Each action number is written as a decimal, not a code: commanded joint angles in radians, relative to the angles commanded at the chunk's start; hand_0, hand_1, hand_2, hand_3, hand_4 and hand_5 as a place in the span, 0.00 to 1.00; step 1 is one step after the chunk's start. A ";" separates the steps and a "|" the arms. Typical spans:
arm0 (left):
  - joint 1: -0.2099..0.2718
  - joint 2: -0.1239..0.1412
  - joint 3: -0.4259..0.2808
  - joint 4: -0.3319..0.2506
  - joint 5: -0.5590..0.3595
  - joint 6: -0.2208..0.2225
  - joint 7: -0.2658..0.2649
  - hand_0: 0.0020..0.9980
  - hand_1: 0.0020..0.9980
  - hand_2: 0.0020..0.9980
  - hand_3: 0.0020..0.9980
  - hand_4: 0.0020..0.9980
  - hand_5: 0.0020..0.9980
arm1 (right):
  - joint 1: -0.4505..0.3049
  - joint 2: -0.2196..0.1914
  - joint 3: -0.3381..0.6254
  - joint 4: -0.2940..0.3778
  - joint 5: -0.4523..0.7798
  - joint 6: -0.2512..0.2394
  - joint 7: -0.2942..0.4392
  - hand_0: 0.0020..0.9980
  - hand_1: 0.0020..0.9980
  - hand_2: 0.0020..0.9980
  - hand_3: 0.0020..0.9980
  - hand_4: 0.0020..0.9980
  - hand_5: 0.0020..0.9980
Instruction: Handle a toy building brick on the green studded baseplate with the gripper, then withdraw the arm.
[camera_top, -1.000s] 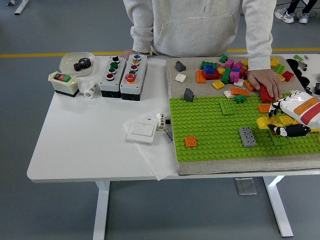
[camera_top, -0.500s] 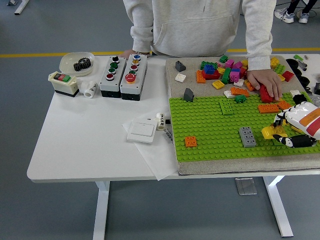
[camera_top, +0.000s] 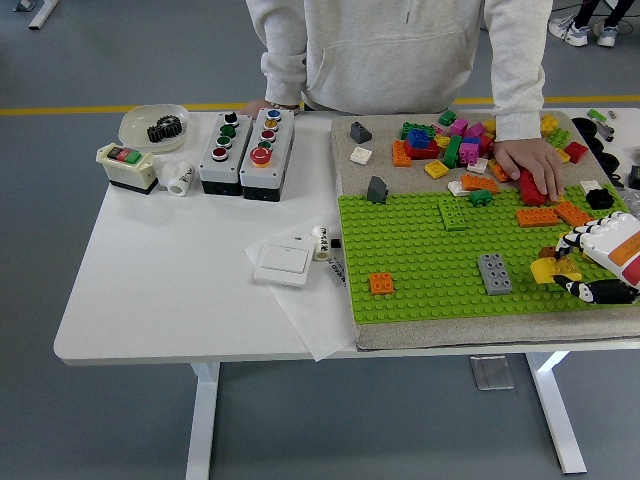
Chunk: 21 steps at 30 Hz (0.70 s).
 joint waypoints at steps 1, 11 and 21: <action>0.000 0.000 0.000 0.000 0.001 -0.001 0.001 0.80 0.82 0.80 0.64 0.71 0.62 | -0.003 0.002 0.000 -0.004 -0.001 -0.003 0.002 0.33 0.45 0.52 0.51 0.66 0.33; 0.003 -0.002 -0.005 -0.001 0.013 -0.004 0.007 0.79 0.82 0.80 0.64 0.71 0.62 | -0.016 0.022 0.011 -0.054 0.023 -0.050 0.034 0.34 0.46 0.52 0.51 0.65 0.32; 0.001 -0.003 -0.004 -0.002 0.019 -0.007 0.012 0.79 0.82 0.80 0.64 0.71 0.62 | -0.029 0.052 0.012 -0.111 0.039 -0.050 0.066 0.33 0.46 0.52 0.51 0.65 0.31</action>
